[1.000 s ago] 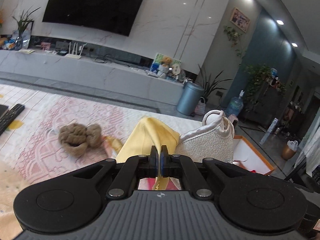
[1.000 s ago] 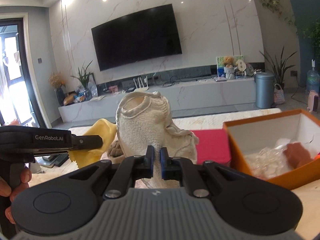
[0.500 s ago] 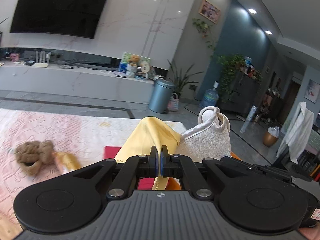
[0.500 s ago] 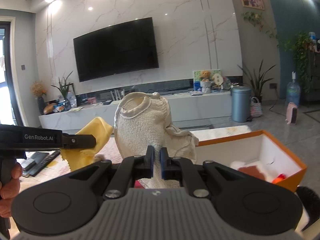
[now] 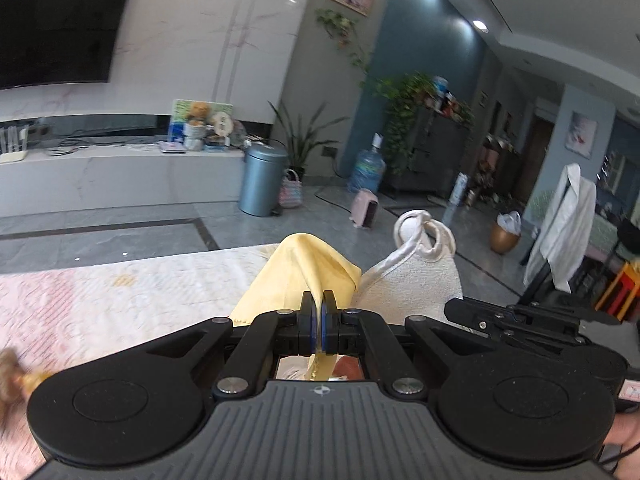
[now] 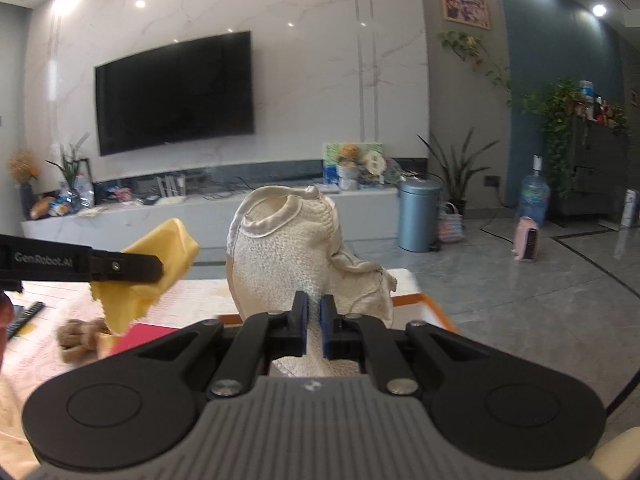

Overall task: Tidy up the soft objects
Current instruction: 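Lift and carry the cloth and knit bag with both tools toward the box, then open both tools to drop the cloth and knit bag into the orange box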

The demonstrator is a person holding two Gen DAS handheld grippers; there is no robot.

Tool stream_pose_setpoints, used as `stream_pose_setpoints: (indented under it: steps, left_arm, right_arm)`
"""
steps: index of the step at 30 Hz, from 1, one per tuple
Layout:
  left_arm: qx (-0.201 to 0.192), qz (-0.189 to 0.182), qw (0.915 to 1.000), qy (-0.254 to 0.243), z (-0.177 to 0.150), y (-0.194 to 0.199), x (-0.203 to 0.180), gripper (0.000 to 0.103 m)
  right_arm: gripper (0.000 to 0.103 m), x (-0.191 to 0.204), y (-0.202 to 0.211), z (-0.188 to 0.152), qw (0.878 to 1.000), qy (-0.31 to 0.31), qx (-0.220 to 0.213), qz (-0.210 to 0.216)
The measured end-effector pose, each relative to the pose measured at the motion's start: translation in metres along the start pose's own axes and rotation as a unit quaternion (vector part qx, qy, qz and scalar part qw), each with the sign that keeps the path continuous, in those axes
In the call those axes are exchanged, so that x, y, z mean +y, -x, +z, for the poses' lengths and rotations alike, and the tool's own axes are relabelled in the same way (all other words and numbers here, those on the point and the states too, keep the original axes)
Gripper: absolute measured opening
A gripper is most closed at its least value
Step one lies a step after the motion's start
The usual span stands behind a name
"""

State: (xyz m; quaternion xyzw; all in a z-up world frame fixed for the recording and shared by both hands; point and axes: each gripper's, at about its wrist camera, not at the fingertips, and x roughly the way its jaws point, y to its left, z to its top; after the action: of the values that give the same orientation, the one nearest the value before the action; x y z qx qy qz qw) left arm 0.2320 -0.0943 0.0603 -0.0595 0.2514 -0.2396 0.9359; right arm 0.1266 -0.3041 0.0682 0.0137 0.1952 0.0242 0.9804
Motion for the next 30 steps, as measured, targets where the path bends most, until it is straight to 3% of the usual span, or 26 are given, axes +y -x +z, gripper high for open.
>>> stream_pose_setpoints:
  steps: [9,17,25,30]
  left_arm:
    - [0.079,0.006,0.9962,-0.035,-0.008,-0.082,-0.003,0.002]
    - [0.145,0.040,0.9868,-0.060,-0.033,-0.120,0.018,0.002]
    - [0.207,0.038,0.9735,-0.091,-0.048,-0.145,0.022,0.002]
    - [0.245,0.041,0.9637,-0.097,-0.053,-0.155,0.025,0.003]
  right_arm:
    - [0.004,-0.041,-0.067,0.003,0.998,0.020,0.064,-0.007]
    - [0.004,-0.021,-0.121,-0.009,0.991,0.029,0.119,0.055]
    - [0.004,-0.018,-0.180,-0.014,0.967,0.016,0.213,0.138]
    - [0.004,-0.011,-0.203,-0.019,0.954,0.032,0.258,0.150]
